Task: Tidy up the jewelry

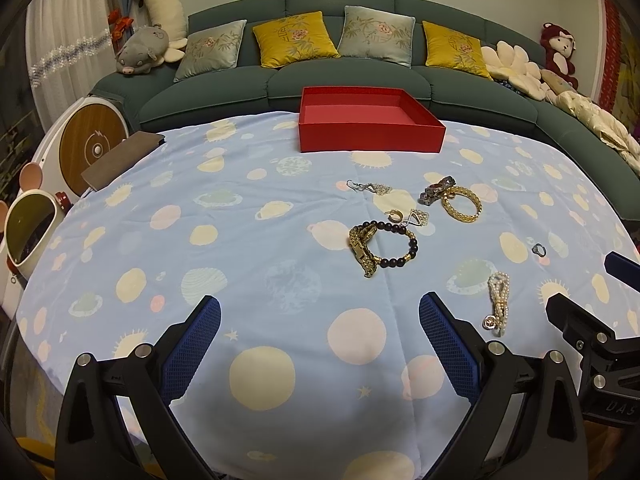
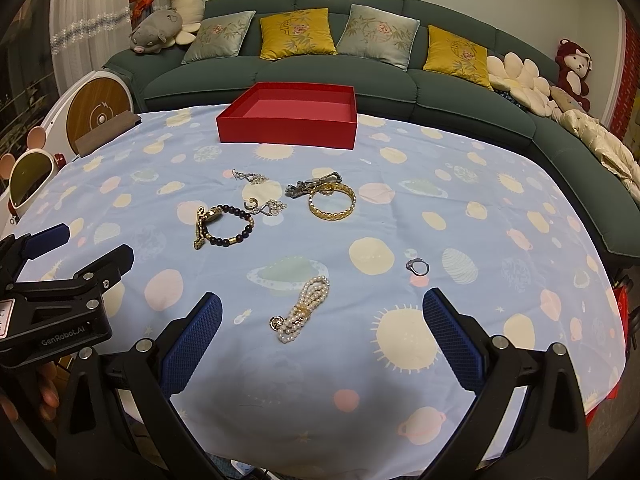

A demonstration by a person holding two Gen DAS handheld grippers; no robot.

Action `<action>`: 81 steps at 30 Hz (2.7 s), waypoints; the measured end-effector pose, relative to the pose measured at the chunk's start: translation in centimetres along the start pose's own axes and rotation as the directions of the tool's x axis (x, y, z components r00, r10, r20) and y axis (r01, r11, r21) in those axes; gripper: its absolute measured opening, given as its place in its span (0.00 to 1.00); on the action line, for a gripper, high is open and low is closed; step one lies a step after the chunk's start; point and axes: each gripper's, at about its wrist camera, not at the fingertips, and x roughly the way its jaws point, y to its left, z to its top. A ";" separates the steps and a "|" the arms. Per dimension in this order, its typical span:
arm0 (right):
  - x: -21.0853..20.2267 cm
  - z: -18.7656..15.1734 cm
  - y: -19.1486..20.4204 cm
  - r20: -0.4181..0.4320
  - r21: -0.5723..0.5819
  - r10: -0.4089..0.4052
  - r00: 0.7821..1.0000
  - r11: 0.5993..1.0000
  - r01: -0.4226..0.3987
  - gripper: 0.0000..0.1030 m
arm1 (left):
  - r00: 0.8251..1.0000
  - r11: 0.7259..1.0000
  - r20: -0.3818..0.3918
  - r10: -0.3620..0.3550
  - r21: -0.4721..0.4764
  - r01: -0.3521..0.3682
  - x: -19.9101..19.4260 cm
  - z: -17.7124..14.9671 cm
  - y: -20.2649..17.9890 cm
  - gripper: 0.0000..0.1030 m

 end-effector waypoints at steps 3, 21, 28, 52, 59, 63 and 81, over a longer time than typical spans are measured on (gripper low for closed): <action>0.0 0.0 0.0 0.000 0.000 0.000 1.000 1.000 0.000 0.95 | 1.000 1.000 0.000 0.001 0.001 -0.001 0.0 0.0 0.0 0.94; 0.0 0.0 0.0 0.000 0.000 0.000 1.000 1.000 0.000 0.95 | 1.000 1.000 -0.007 -0.005 -0.002 0.005 0.2 0.0 0.1 0.94; 0.1 0.2 0.1 0.007 0.011 -0.010 1.000 1.000 0.010 0.95 | 1.000 1.000 -0.011 -0.015 -0.011 0.015 0.2 0.1 0.2 0.94; -0.1 2.6 -5.8 -0.036 0.126 0.015 0.999 0.992 -0.010 0.95 | 0.990 0.990 -0.100 -0.104 -0.104 0.093 3.2 1.5 0.4 0.94; 3.2 0.1 -7.3 -0.088 0.219 0.045 0.995 0.975 -0.025 0.95 | 0.995 0.997 -0.080 -0.056 -0.055 0.052 6.1 2.6 -0.3 0.82; 4.3 0.0 -8.0 -0.102 0.318 0.137 0.985 0.943 -0.098 0.95 | 0.989 0.991 -0.117 -0.089 -0.107 0.076 8.7 3.3 0.1 0.70; 4.2 1.2 -6.7 -0.067 0.242 0.061 0.996 0.969 -0.044 0.95 | 0.973 0.984 -0.157 -0.169 -0.082 0.157 12.2 3.9 -1.8 0.07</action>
